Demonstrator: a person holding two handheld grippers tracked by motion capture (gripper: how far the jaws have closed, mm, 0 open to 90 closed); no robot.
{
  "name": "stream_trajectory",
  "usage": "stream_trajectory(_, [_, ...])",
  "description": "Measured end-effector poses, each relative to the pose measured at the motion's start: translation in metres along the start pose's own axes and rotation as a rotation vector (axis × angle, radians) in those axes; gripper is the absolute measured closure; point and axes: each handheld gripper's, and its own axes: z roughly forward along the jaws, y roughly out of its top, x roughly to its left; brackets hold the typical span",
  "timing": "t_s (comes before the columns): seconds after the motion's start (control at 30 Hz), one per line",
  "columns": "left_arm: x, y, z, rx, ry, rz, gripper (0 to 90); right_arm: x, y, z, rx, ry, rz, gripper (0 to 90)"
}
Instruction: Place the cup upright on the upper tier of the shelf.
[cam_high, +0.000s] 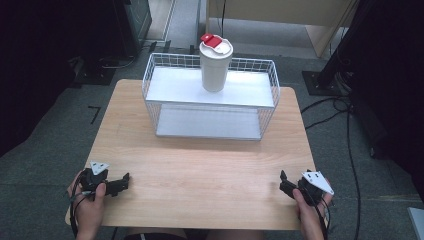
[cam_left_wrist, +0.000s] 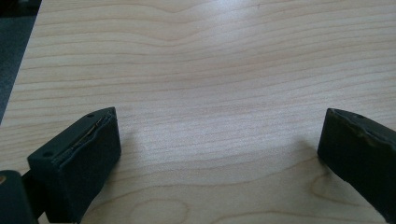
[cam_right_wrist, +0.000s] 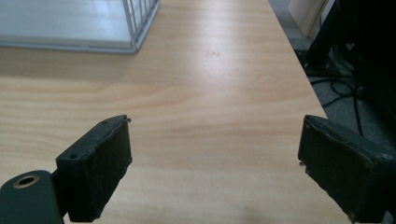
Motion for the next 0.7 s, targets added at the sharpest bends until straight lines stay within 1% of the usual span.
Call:
stream_trajectory(0.07, [0.0,0.0,0.0,0.0,0.0,0.0,0.0,-0.007,-0.007,-0.001,0.037,-0.011,-0.007,9.8])
stream_trajectory(0.1, [0.0,0.0,0.0,0.0,0.0,0.0,0.0,-0.007,-0.007,-0.001,0.037,-0.011,-0.007,9.8])
stream_trajectory(0.13, [0.0,0.0,0.0,0.0,0.0,0.0,0.0,-0.012,-0.011,-0.002,0.056,-0.013,0.002,9.8])
stream_trajectory(0.17, [0.0,0.0,0.0,0.0,0.0,0.0,0.0,-0.012,-0.011,-0.002,0.056,-0.013,0.002,9.8])
stream_trajectory(0.2, [0.0,0.0,0.0,0.0,0.0,0.0,0.0,-0.017,-0.016,-0.001,0.083,-0.013,0.003,9.8])
stream_trajectory(0.23, [0.0,0.0,0.0,0.0,0.0,0.0,0.0,-0.018,-0.016,-0.002,0.102,-0.011,0.008,9.8])
stream_trajectory(0.27, [0.0,0.0,0.0,0.0,0.0,0.0,0.0,-0.02,-0.017,-0.003,0.097,-0.005,0.01,9.9])
stream_trajectory(0.33, [0.0,0.0,0.0,0.0,0.0,0.001,0.0,-0.022,-0.017,-0.004,0.096,-0.011,0.005,9.9])
stream_trajectory(0.37, [0.0,0.0,0.0,0.0,0.0,0.0,0.0,-0.023,-0.018,-0.004,0.1,-0.017,0.01,9.8])
stream_trajectory(0.4, [0.0,0.0,0.0,0.0,0.0,0.0,0.0,-0.026,-0.018,-0.003,0.12,-0.015,0.005,9.9])
stream_trajectory(0.43, [0.0,0.0,0.0,0.0,0.0,0.0,0.0,-0.026,-0.018,-0.003,0.12,-0.015,0.005,9.9])
stream_trajectory(0.47, [0.0,0.0,0.0,0.0,0.0,0.0,0.0,-0.025,-0.018,-0.001,0.164,-0.012,-0.009,9.9])
stream_trajectory(0.5, [0.0,0.0,0.0,0.0,0.0,0.0,0.0,-0.025,-0.018,-0.001,0.164,-0.012,-0.009,9.9])
stream_trajectory(0.53, [0.0,0.0,0.0,0.0,0.0,0.0,0.0,-0.023,-0.018,0.001,0.19,-0.018,-0.039,9.8])
stream_trajectory(0.57, [0.0,0.0,0.0,0.0,0.0,0.0,0.0,-0.023,-0.018,0.001,0.19,-0.018,-0.039,9.8])
stream_trajectory(0.6, [0.0,0.0,0.0,0.0,0.0,0.001,0.0,-0.021,-0.018,0.001,0.199,-0.013,-0.048,9.9])
stream_trajectory(0.63, [0.0,0.0,0.0,0.0,0.0,0.001,0.0,-0.02,-0.018,0.001,0.204,0.014,-0.052,9.9])
stream_trajectory(0.67, [0.0,0.0,0.0,0.0,0.0,0.0,0.0,-0.021,-0.018,0.002,0.211,0.029,-0.036,9.8])
stream_trajectory(0.7, [0.0,0.0,0.0,0.0,0.0,0.0,0.0,-0.021,-0.018,0.002,0.211,0.029,-0.036,9.8])
